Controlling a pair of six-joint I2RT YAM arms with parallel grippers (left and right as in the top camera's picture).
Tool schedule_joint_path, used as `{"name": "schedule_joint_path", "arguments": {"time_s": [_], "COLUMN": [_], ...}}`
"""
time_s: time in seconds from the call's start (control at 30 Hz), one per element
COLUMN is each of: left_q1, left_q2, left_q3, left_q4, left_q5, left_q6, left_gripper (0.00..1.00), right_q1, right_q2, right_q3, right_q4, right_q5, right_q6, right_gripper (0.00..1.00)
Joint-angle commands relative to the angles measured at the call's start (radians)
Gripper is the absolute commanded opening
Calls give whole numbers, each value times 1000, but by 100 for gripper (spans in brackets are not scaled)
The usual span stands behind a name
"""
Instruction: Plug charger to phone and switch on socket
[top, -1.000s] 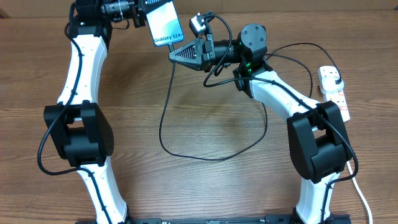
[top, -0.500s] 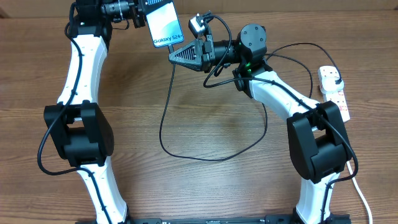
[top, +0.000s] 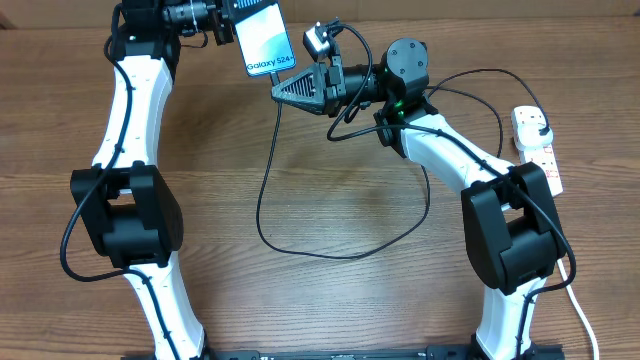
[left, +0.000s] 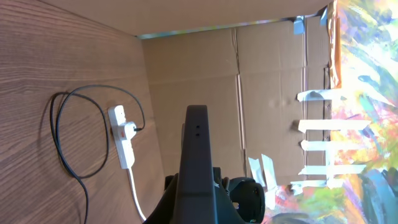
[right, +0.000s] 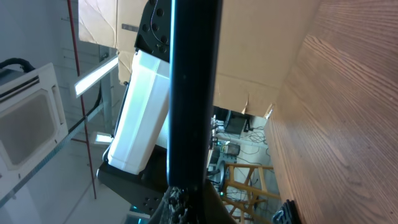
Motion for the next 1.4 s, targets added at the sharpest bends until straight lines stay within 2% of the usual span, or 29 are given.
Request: {"name": "schedule_joint_path", "arguments": {"time_s": [0.0,0.3,0.4,0.47,0.5,0.57,0.63,1.03,1.17,1.37], "left_q1": [-22,-18,-10,-4,-2,1,1,1,1,1], "left_q2": [0,0,0,0,0,0,0,0,0,0], "left_q3": [21,21,21,21,21,21,21,21,21,21], "left_q4": [3,3,3,-5,-4,-5,-4,-5,-5,-5], "left_q5": [106,86,74,71,72,72,76,87,87,87], "left_q6": [20,24,31,31,31,31,31,31,31,31], "left_gripper": [4,4,4,4,5,5,4,4,4,4], "right_q1": [-10,-10,-10,-10,-10,-10,-10,-53,-97,-174], "right_q2": [8,8,8,8,8,8,8,8,8,8], "right_q3": [15,15,15,15,15,15,15,15,15,15], "right_q4": [6,6,7,8,11,27,36,23,-53,-211], "right_q5": [69,55,50,45,42,38,37,34,24,-29], "right_q6": [-3,-7,-7,-7,-7,-7,-6,-3,-18,-152], "right_gripper": [4,4,11,26,38,73,100,100,100,100]}}
